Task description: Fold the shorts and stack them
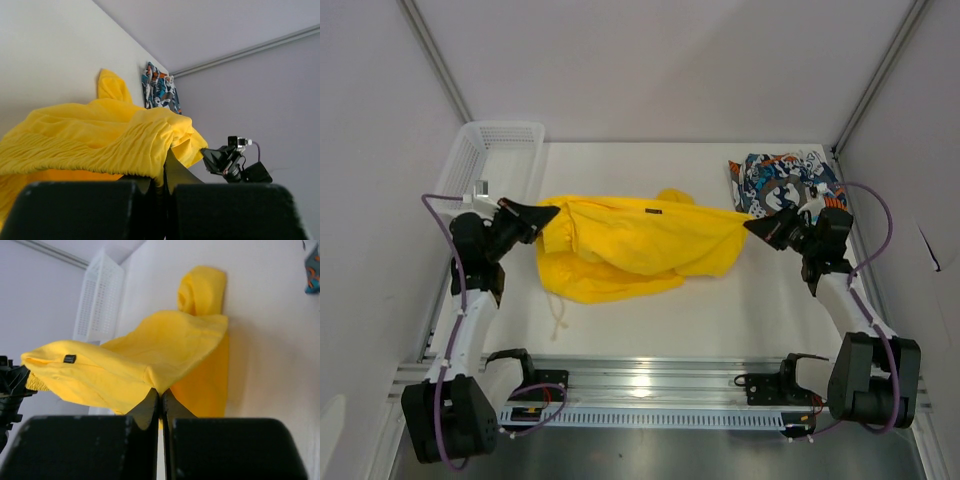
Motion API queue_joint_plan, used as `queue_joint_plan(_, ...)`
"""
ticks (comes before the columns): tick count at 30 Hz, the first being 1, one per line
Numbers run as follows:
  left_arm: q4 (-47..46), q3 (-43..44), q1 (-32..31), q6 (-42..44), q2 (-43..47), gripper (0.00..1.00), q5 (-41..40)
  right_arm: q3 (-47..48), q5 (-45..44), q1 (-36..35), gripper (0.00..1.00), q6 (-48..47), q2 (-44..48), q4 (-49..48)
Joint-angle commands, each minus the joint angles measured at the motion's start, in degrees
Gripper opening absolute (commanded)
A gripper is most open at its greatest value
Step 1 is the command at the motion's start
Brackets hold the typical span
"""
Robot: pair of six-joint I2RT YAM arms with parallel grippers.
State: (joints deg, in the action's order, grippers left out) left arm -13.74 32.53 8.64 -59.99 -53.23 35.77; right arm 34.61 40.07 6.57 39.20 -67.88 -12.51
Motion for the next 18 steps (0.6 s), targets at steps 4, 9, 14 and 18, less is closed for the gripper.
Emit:
queue_joint_plan(4,1.52,12.19,3.22,4.88,-1.35,0.00,12.73,9.40,4.75,1.34,0.00,1.85,4.15,-7.00)
queue_joint_plan(9,1.08,17.64,4.01,6.20,-0.91,0.00,17.22,15.39,5.97,2.13,0.00,-0.53,3.81,-4.89)
queue_joint_plan(14,-1.46,19.93,6.11,6.03,0.58,0.00,20.65,18.29,7.64,3.80,0.00,0.61,4.24,-8.22)
queue_joint_plan(18,-3.40,20.73,8.23,6.02,2.25,0.02,21.27,19.97,6.78,5.29,0.00,0.97,5.65,-8.84)
